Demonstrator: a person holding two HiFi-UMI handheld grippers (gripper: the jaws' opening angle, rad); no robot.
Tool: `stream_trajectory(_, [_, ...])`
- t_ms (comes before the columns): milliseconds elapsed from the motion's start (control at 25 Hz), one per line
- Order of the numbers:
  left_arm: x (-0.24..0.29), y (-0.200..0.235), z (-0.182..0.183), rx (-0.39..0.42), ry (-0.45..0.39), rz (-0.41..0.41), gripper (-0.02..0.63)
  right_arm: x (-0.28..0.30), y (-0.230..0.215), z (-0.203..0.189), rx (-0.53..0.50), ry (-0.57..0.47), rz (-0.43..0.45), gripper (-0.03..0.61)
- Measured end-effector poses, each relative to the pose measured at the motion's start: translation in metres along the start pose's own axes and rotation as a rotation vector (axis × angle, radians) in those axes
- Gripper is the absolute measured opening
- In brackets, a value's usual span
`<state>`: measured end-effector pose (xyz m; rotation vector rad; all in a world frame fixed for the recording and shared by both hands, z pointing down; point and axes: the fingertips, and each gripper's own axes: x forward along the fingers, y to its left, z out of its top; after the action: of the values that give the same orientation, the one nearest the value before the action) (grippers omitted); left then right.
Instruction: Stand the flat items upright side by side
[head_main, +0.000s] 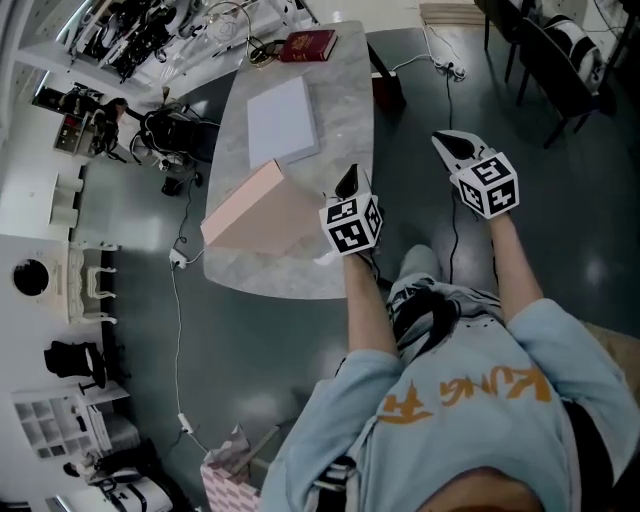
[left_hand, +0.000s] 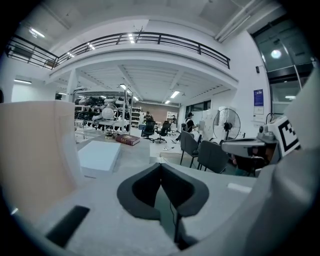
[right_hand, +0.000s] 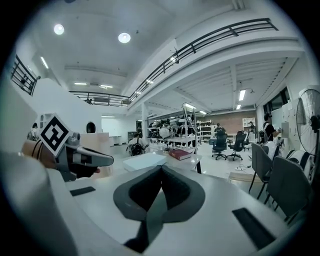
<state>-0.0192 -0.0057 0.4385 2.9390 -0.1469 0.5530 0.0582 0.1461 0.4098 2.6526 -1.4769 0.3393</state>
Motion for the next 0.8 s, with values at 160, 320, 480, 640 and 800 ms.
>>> stream_trajectory(160, [0.020,0.005,-0.001,-0.027,0.000,0.017,0.012,0.014,-0.011,-0.001,-0.006,0.011,0.013,0.002])
stream_trajectory(320, [0.056,0.015,0.002,-0.059,0.006,0.047,0.012,0.042,-0.038,-0.003,-0.002,0.033,0.028,0.003])
stream_trajectory(480, [0.100,0.031,0.006,-0.087,0.008,0.073,0.013,0.083,-0.061,-0.007,-0.012,0.056,0.054,0.003])
stream_trajectory(640, [0.149,0.046,0.022,-0.102,0.022,0.099,0.012,0.126,-0.093,-0.001,0.005,0.073,0.079,0.003])
stream_trajectory(800, [0.193,0.070,0.039,-0.113,0.038,0.136,0.013,0.180,-0.119,0.005,0.022,0.097,0.112,0.003])
